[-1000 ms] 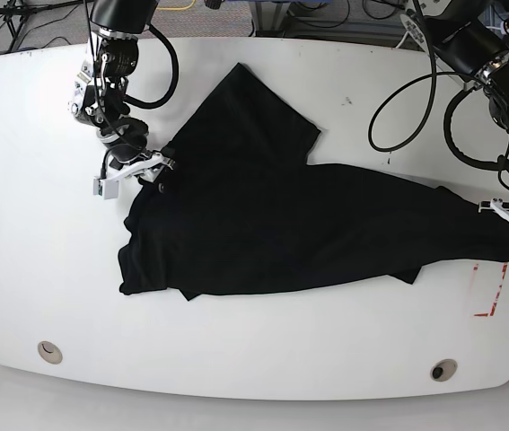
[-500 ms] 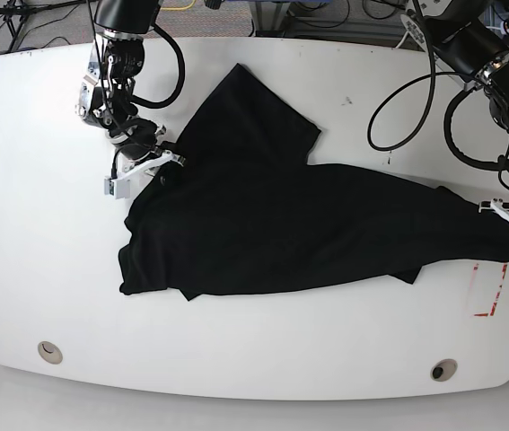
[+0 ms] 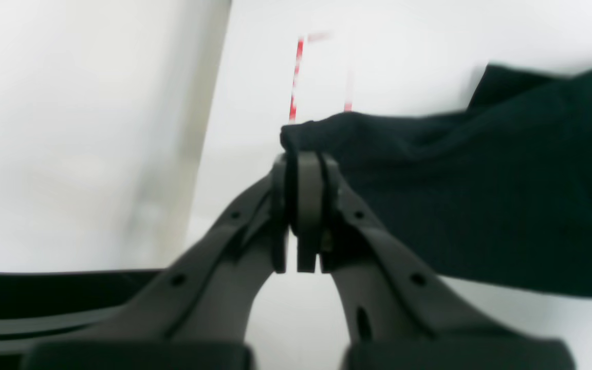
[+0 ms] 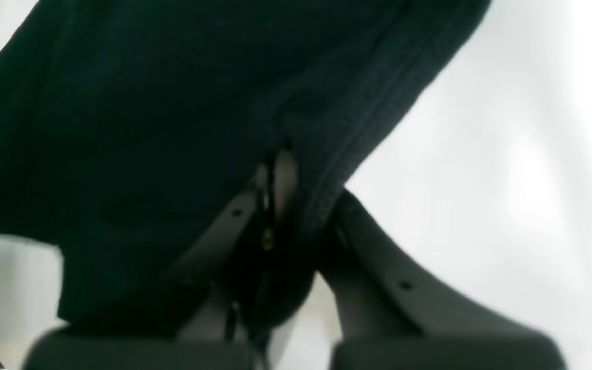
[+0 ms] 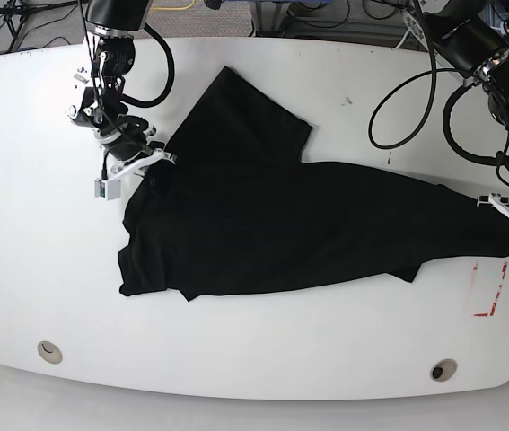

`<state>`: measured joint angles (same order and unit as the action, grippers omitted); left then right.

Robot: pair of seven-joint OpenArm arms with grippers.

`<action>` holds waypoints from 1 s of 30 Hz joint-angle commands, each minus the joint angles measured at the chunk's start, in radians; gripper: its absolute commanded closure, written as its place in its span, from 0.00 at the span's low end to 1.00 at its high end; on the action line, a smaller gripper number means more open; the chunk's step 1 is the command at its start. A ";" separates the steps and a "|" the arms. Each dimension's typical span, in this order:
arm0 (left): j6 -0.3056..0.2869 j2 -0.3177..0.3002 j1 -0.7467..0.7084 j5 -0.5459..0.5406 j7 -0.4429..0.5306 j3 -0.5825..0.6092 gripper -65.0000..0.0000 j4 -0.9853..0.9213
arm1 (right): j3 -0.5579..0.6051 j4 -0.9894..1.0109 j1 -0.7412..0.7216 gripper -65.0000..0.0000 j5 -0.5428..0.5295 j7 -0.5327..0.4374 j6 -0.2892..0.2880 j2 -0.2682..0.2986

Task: Fold the T-shirt properly
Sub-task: 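Grasp the shirt corner with the right gripper, holding the left grip, then lift the shirt with both grippers and stretch it between them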

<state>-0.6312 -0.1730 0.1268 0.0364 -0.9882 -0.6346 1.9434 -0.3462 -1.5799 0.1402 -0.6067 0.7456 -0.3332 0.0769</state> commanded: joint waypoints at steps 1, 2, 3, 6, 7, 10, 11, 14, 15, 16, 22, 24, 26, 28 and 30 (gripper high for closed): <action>-0.022 -0.007 -0.003 -0.005 0.018 0.000 1.00 0.018 | -0.004 -0.081 0.020 1.00 -0.015 -0.016 -0.007 0.014; -0.028 0.000 -0.009 -0.005 0.018 0.002 1.00 0.018 | -0.004 -0.093 0.028 1.00 -0.015 -0.016 -0.007 0.016; -0.037 0.019 -0.023 -0.005 0.019 0.002 1.00 0.018 | -0.004 -0.115 0.043 1.00 -0.015 -0.016 -0.007 0.017; -0.051 0.051 -0.049 -0.003 0.022 0.003 1.00 0.018 | -0.006 -0.155 0.066 1.00 -0.009 -0.016 -0.007 0.033; -0.051 0.057 -0.054 -0.003 0.022 0.009 1.00 0.018 | -0.006 -0.162 0.069 1.00 -0.011 -0.016 -0.007 0.042; -0.051 0.066 -0.069 -0.003 0.024 0.051 1.00 0.018 | -0.006 -0.182 0.074 1.00 -0.015 -0.016 -0.007 0.060; -0.046 0.068 -0.075 -0.003 0.024 0.075 1.00 0.018 | -0.006 -0.184 0.071 1.00 -0.015 -0.016 -0.007 0.067; -0.043 0.103 -0.077 -0.003 0.030 0.120 1.00 0.017 | -0.007 -0.187 0.057 1.00 -0.009 -0.016 -0.007 0.080; -0.043 0.117 -0.077 0.000 0.039 0.129 1.00 0.017 | -0.012 -0.188 0.048 1.00 -0.011 -0.016 -0.007 0.093; -0.042 0.135 -0.075 0.001 0.055 0.140 1.00 0.018 | -0.018 -0.187 0.034 1.00 -0.015 -0.016 -0.007 0.108; 0.024 0.189 0.009 0.004 0.087 0.206 1.00 0.020 | -0.026 -0.181 -0.034 1.00 -0.009 -0.016 -0.007 0.168; 0.046 0.192 0.044 0.003 0.087 0.223 1.00 0.020 | -0.026 -0.181 -0.058 1.00 -0.009 -0.016 -0.007 0.197; 0.063 0.192 0.078 0.003 0.087 0.243 1.00 0.020 | -0.026 -0.181 -0.080 1.00 -0.009 -0.016 -0.007 0.220; 0.086 0.192 0.118 0.003 0.087 0.264 1.00 0.020 | -0.026 -0.181 -0.100 1.00 -0.009 -0.016 -0.007 0.243; 0.115 0.192 0.161 0.001 0.087 0.278 1.00 0.020 | -0.023 -0.181 -0.127 1.00 -0.009 -0.016 -0.007 0.269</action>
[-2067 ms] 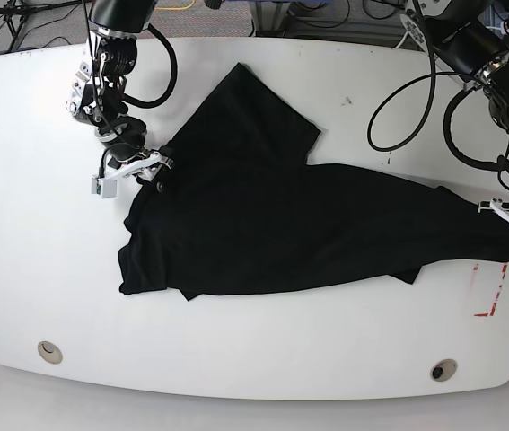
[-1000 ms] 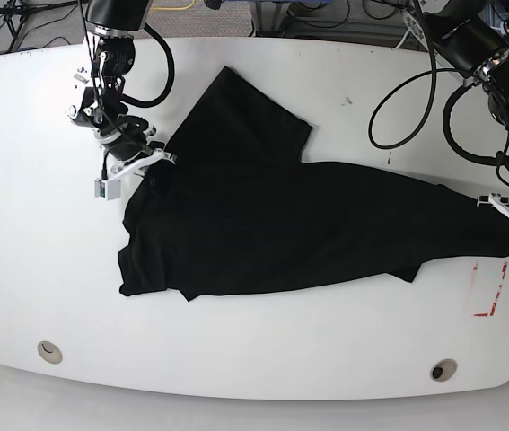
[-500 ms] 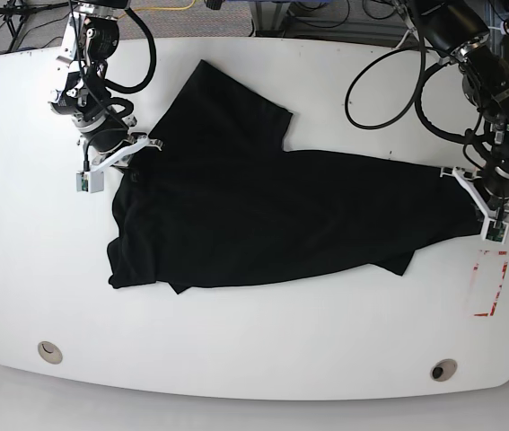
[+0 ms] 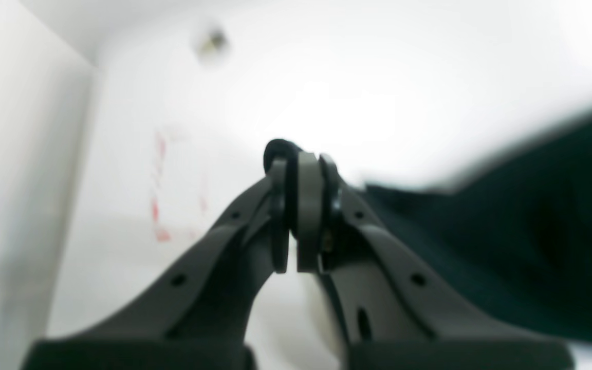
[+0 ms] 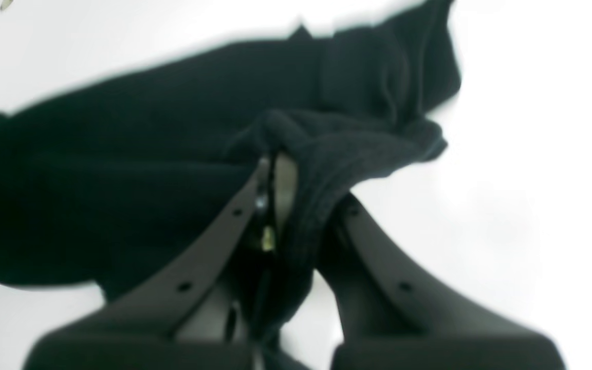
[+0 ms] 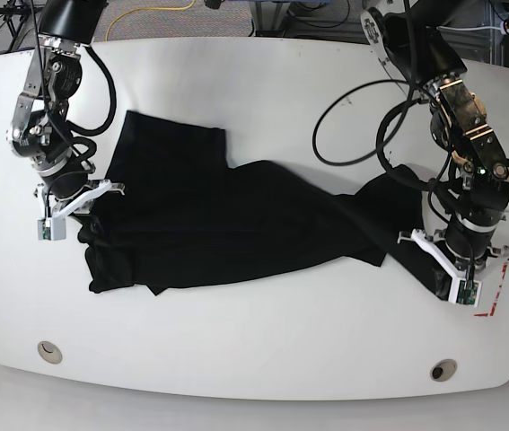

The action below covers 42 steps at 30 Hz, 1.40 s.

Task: Fold the T-shirt properly
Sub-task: 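Lift the shirt with both grippers and stretch it between them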

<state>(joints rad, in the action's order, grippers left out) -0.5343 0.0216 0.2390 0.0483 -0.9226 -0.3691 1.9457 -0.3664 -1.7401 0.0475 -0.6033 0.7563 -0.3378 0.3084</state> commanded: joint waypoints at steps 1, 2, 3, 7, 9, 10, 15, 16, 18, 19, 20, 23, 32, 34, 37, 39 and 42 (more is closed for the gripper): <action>0.029 -0.002 0.066 -0.011 0.021 0.015 1.00 0.017 | -0.001 -0.021 -0.048 1.00 -0.013 -0.027 -0.002 0.048; 0.041 -0.002 0.089 -0.012 0.021 0.020 1.00 0.017 | -0.001 -0.019 -0.065 1.00 -0.013 -0.025 -0.002 0.059; 0.049 -0.002 0.104 -0.012 0.021 0.025 1.00 0.017 | 0.000 -0.019 -0.077 1.00 -0.013 -0.022 -0.002 0.067; 0.087 -0.002 0.191 -0.009 0.021 0.037 1.00 0.017 | 0.000 -0.005 -0.156 1.00 -0.011 0.013 -0.004 0.117; 0.105 -0.002 0.239 -0.009 0.021 0.037 1.00 0.017 | 0.000 0.007 -0.205 1.00 -0.011 0.032 -0.008 0.140; 0.113 -0.002 0.265 -0.009 0.021 0.037 1.00 0.017 | 0.000 0.015 -0.234 1.00 -0.011 0.041 -0.008 0.154; 0.148 -0.002 0.392 -0.008 0.021 0.037 1.00 0.016 | 0.004 0.053 -0.370 1.00 -0.011 0.073 -0.010 0.208; 0.153 -0.002 0.420 -0.008 0.021 0.037 1.00 0.016 | 0.005 0.062 -0.406 1.00 -0.011 0.084 -0.010 0.217; 0.165 -0.002 0.477 -0.008 0.021 0.038 1.00 0.014 | 0.025 0.090 -0.475 1.00 -0.011 0.096 -0.010 0.231; 0.171 -0.002 0.498 -0.008 0.021 0.040 1.00 0.014 | 0.037 0.102 -0.504 1.00 -0.011 0.099 -0.010 0.237; 0.179 -0.002 0.523 -0.008 0.021 0.046 1.00 0.013 | 0.054 0.116 -0.536 1.00 -0.011 0.101 -0.010 0.248; 0.205 -0.004 0.595 -0.008 0.020 0.078 1.00 0.011 | 0.119 0.165 -0.634 1.00 -0.011 0.101 -0.010 0.289; 0.233 -0.009 0.842 -0.006 0.020 0.114 1.00 -0.030 | 0.304 0.282 -0.989 1.00 -0.011 0.099 -0.011 0.355; 0.233 -0.009 0.897 -0.006 0.020 0.114 1.00 -0.059 | 0.350 0.314 -1.075 1.00 -0.013 0.099 -0.011 0.374; 0.233 -0.012 0.983 -0.006 0.020 0.114 1.00 -0.108 | 0.413 0.361 -1.188 1.00 -0.017 0.099 -0.011 0.395; 0.233 -0.027 1.035 -0.009 0.020 0.112 1.00 -0.147 | 0.455 0.381 -1.253 1.00 -0.017 0.099 -0.013 0.404; 0.230 -0.038 1.092 -0.014 0.020 0.112 1.00 -0.184 | 0.499 0.391 -1.319 1.00 -0.019 0.101 -0.013 0.420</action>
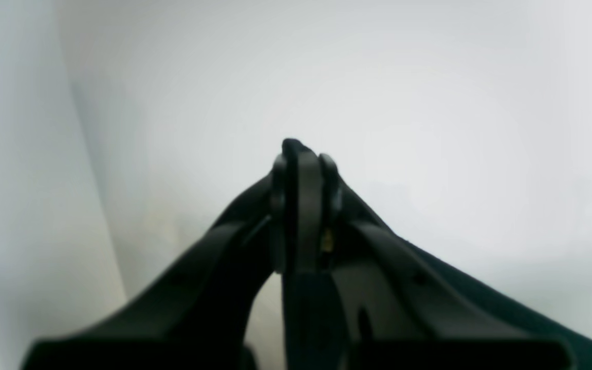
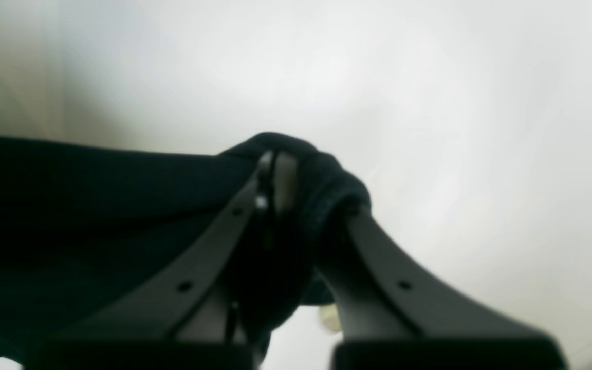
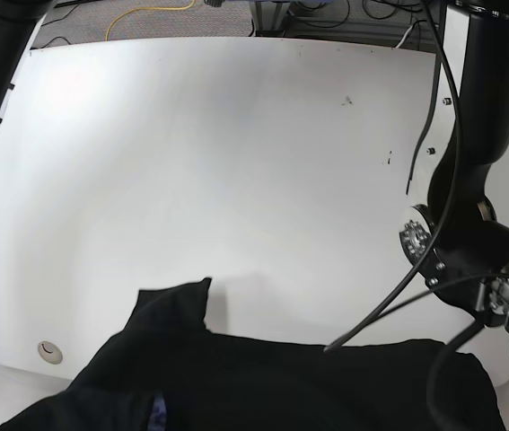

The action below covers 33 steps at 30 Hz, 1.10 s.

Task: Fold the T-shirt properly
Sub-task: 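Lift the shirt with both grippers and stretch it between them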

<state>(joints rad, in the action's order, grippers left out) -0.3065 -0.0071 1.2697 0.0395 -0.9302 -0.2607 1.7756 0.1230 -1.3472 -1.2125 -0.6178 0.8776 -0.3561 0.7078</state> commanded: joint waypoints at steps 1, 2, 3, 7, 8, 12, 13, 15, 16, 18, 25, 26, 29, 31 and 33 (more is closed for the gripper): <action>0.002 -0.009 0.072 -0.005 0.027 0.004 1.00 -0.020 | 0.016 -0.002 -0.069 1.00 -0.006 -0.018 0.006 0.025; 0.002 -0.009 0.084 -0.005 0.027 0.004 1.00 -0.026 | 0.019 -0.002 -0.074 1.00 -0.006 -0.011 0.006 0.032; 0.002 -0.009 0.092 -0.005 0.027 0.004 1.00 -0.029 | 0.019 -0.002 -0.076 1.00 -0.009 -0.004 0.006 0.037; 0.002 -0.011 0.095 -0.005 0.026 0.002 1.00 -0.029 | 0.017 -0.002 -0.066 1.00 -0.063 0.007 0.006 0.072; 0.002 -0.015 0.094 -0.005 0.026 -0.001 1.00 -0.029 | 0.017 -0.002 -0.045 1.00 -0.087 0.007 0.006 0.089; 0.000 -0.049 0.063 -0.006 0.026 -0.002 1.00 -0.027 | 0.016 -0.004 0.036 1.00 -0.164 0.002 0.006 0.132; 0.000 -0.057 0.037 -0.008 0.026 -0.002 1.00 -0.023 | 0.014 -0.004 0.056 1.00 -0.185 0.002 0.006 0.145; -0.001 -0.057 0.001 -0.013 0.026 -0.002 1.00 -0.020 | 0.013 -0.004 0.101 1.00 -0.221 0.001 0.006 0.163; -0.001 -0.058 -0.022 -0.022 0.026 -0.002 1.00 -0.010 | -0.001 -0.004 0.141 1.00 -0.242 -0.002 0.006 0.177; -0.001 -0.060 -0.068 -0.043 0.026 -0.002 1.00 0.008 | -0.056 -0.007 0.222 1.00 -0.274 -0.011 0.006 0.184; -0.001 -0.098 -0.256 -0.071 -0.013 -0.004 1.00 0.097 | -0.279 -0.117 0.558 1.00 -0.310 -0.015 0.007 0.180; -0.001 -0.098 -0.287 -0.071 -0.019 -0.004 1.00 0.102 | -0.306 -0.139 0.613 1.00 -0.310 -0.015 0.007 0.171; -0.013 -0.098 -0.379 -0.071 -0.023 -0.016 1.00 0.134 | -0.377 -0.186 0.748 1.00 -0.313 -0.015 0.007 0.129; -0.043 -0.098 -0.448 -0.072 -0.026 -0.039 1.00 0.168 | -0.426 -0.223 0.842 1.00 -0.311 -0.013 0.007 0.106; -0.070 -0.098 -0.503 -0.072 -0.028 -0.056 1.00 0.192 | -0.475 -0.257 0.928 1.00 -0.310 -0.013 0.007 0.088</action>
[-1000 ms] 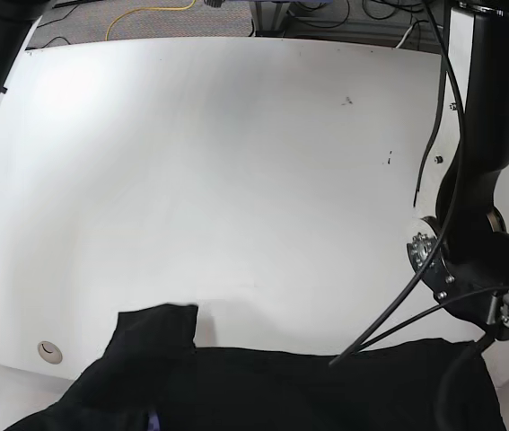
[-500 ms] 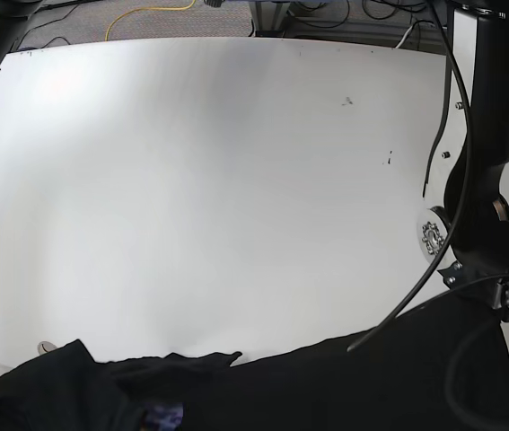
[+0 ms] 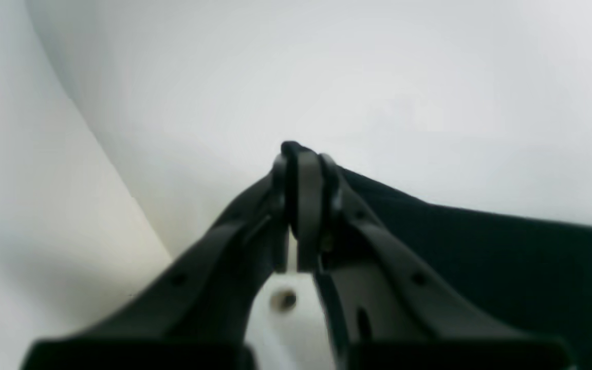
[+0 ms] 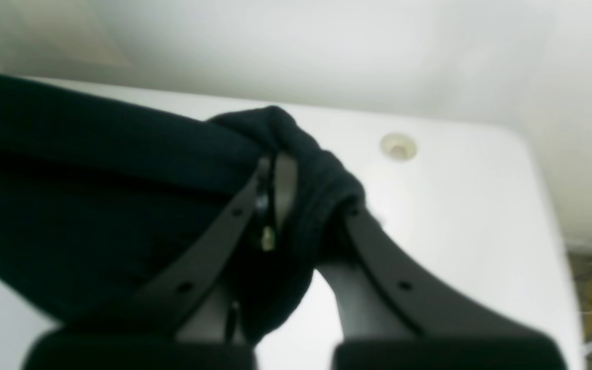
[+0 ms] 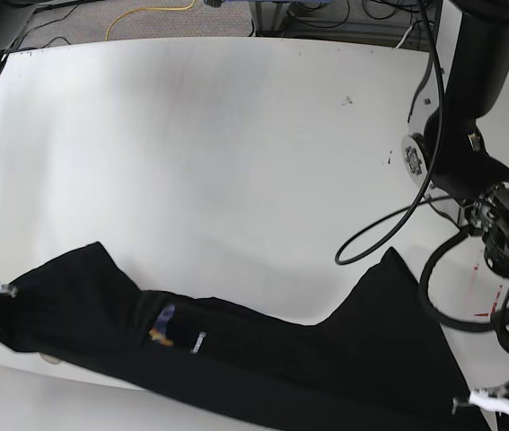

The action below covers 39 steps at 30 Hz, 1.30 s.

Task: Fold the T-shirt properly
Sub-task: 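Lift the shirt with both grippers and stretch it between them, then lay the stretched shirt edge down on the table with both grippers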

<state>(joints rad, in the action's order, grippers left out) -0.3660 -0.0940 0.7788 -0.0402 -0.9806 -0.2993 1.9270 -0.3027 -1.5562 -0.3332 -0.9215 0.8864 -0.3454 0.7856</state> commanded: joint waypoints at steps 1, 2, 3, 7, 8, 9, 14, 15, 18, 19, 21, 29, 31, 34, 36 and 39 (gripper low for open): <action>-0.026 -0.011 -0.051 0.007 0.022 -0.030 1.00 0.053 | -0.074 -0.068 0.099 1.00 -0.006 -0.022 -0.004 -0.004; -0.035 -0.011 -0.077 0.007 0.022 -0.041 1.00 0.058 | -0.091 -0.082 0.135 1.00 -0.006 -0.022 -0.004 -0.018; -0.047 -0.011 -0.109 0.007 0.022 -0.056 1.00 0.064 | -0.109 -0.097 0.176 1.00 -0.006 -0.022 -0.004 -0.035; -0.077 -0.011 -0.230 0.007 0.022 -0.119 1.00 0.078 | -0.138 -0.138 0.302 1.00 -0.005 -0.022 -0.004 -0.087; -0.083 -0.011 -0.252 0.007 0.022 -0.131 1.00 0.081 | -0.140 -0.142 0.325 1.00 -0.005 -0.023 -0.004 -0.093; -0.094 -0.011 -0.278 0.007 0.022 -0.146 1.00 0.081 | -0.140 -0.146 0.354 1.00 -0.005 -0.025 -0.004 -0.104; -0.159 -0.013 -0.410 0.007 0.024 -0.217 1.00 0.082 | -0.140 -0.174 0.452 1.00 -0.003 -0.025 -0.004 -0.147; -0.170 -0.013 -0.431 0.007 0.024 -0.232 1.00 0.084 | -0.140 -0.184 0.469 1.00 -0.003 -0.025 -0.004 -0.154; -0.199 -0.013 -0.494 0.009 0.025 -0.291 1.00 0.081 | -0.138 -0.206 0.507 1.00 -0.003 -0.025 -0.004 -0.174; -0.209 -0.013 -0.519 0.009 0.025 -0.303 1.00 0.082 | -0.137 -0.214 0.517 1.00 -0.003 -0.025 -0.004 -0.179; -0.218 -0.013 -0.556 0.009 0.025 -0.312 1.00 0.084 | -0.134 -0.221 0.530 1.00 -0.003 -0.022 -0.002 -0.188; -0.282 -0.013 -0.740 0.009 0.029 -0.423 1.00 0.084 | -0.134 -0.254 0.618 1.00 -0.003 -0.022 0.002 -0.197; -0.304 -0.013 -0.781 0.009 0.027 -0.444 1.00 0.084 | -0.134 -0.254 0.632 1.00 -0.003 -0.022 0.002 -0.197; -0.327 -0.013 -0.839 0.009 0.027 -0.467 1.00 0.084 | -0.134 -0.254 0.664 1.00 -0.003 -0.022 0.002 -0.199; -0.332 -0.011 -0.878 0.009 0.027 -0.481 1.00 0.082 | -0.134 -0.254 0.687 1.00 -0.003 -0.022 0.002 -0.199; -0.332 -0.008 -0.925 0.009 0.029 -0.489 1.00 0.081 | -0.134 -0.254 0.713 1.00 -0.003 -0.022 0.002 -0.200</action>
<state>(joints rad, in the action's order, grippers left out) -0.7055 -0.0887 -0.1337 -0.0360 -0.9752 -0.7811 1.9915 -0.4244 -1.7943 0.3710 -0.9218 0.8841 -0.3420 0.5640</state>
